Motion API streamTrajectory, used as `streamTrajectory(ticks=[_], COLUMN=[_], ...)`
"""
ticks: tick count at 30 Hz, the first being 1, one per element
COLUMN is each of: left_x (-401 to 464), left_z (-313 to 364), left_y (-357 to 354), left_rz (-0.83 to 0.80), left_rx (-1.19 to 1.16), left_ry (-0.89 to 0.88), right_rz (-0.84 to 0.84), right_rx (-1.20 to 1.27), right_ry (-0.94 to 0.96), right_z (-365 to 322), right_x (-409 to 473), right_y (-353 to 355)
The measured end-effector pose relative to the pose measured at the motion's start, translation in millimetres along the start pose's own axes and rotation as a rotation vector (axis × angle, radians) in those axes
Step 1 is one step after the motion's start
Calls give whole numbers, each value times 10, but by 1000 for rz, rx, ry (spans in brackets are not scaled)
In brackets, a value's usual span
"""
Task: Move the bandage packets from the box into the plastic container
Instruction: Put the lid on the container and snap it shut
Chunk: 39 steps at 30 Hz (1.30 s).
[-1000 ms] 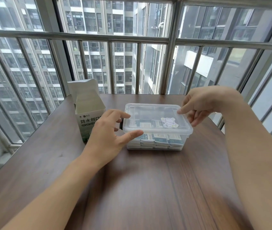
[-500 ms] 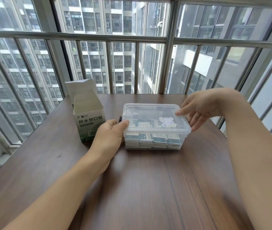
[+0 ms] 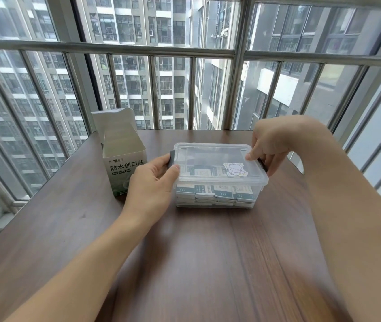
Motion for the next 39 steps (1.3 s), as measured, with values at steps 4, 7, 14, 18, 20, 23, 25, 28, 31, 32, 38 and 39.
streamTrajectory(ticks=[4, 7, 14, 18, 20, 23, 25, 28, 31, 32, 38, 39], left_x=[16, 4, 15, -40, -34, 160, 293, 339, 312, 293, -99, -268], left_z=[6, 48, 115, 384, 539, 422, 192, -43, -53, 31, 973, 1073], left_y=[19, 26, 32, 202, 437, 867, 1028, 1057, 1107, 1194, 2298, 2557], left_rz=[1, -6, -6, 305, 538, 557, 341, 85, 44, 38, -21, -19], left_rx=[98, 189, 412, 552, 544, 375, 221, 190, 162, 127, 198, 229], left_ry=[-21, -59, -147, -404, -570, -305, 40, 219, 204, 200, 123, 111], right_rz=[57, 60, 57, 374, 444, 292, 220, 174, 221, 255, -88, -149], right_rx=[-132, -168, -101, -206, -87, 193, 262, 321, 359, 376, 797, 809], right_ry=[30, 44, -25, 154, 411, 723, 803, 822, 826, 822, 819, 829], right_z=[-101, -112, -74, -247, -484, -845, -1037, -1222, -1373, -1465, -2376, -2566], right_x=[-40, -30, -20, -139, -276, -426, -423, -389, -418, -433, -932, -1115], right_y=[-17, -24, -1, 197, 181, -119, -383, -702, -875, -911, -1200, -1285])
Point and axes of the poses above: each hand's wrist, its own x-axis towards the middle knuckle, its own y-axis out of the back of the hand, z = x × y, the point moved 4 cm from there along x, towards the middle knuckle, and after that the axes turned 3 degrees about -y, right-handed, at the moved point
